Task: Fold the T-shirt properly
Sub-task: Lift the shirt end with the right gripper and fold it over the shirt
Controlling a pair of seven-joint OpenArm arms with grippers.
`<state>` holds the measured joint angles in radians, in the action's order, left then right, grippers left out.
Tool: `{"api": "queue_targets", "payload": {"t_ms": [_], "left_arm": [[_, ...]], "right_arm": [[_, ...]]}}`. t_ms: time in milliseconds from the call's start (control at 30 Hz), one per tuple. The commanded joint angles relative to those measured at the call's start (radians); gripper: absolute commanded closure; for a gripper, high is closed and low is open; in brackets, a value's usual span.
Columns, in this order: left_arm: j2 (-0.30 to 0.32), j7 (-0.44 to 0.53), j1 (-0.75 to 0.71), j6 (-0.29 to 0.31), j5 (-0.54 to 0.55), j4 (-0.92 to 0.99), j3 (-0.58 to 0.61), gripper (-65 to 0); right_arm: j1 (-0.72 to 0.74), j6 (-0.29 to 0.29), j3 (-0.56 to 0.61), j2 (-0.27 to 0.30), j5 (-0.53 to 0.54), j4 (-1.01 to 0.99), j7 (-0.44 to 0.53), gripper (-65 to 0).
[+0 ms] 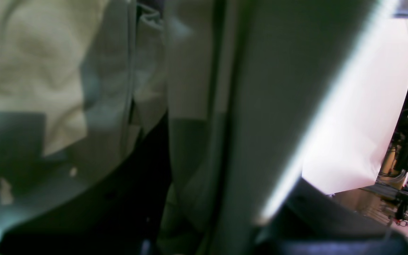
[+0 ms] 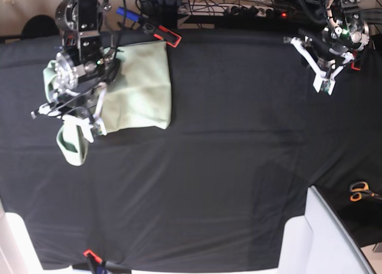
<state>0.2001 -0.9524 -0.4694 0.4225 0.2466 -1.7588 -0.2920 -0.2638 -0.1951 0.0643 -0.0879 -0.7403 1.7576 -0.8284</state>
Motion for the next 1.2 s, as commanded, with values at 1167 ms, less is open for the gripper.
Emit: {"api": "queue_targets", "payload": {"t_ms": [1167], "left_arm": [[0.063,0.005,-0.071,-0.003,0.003,-0.020,-0.006,0.0]], "right_arm": [[-0.029,0.300,0.266,0.004,-0.006,-0.049,-0.058,0.0]]}}
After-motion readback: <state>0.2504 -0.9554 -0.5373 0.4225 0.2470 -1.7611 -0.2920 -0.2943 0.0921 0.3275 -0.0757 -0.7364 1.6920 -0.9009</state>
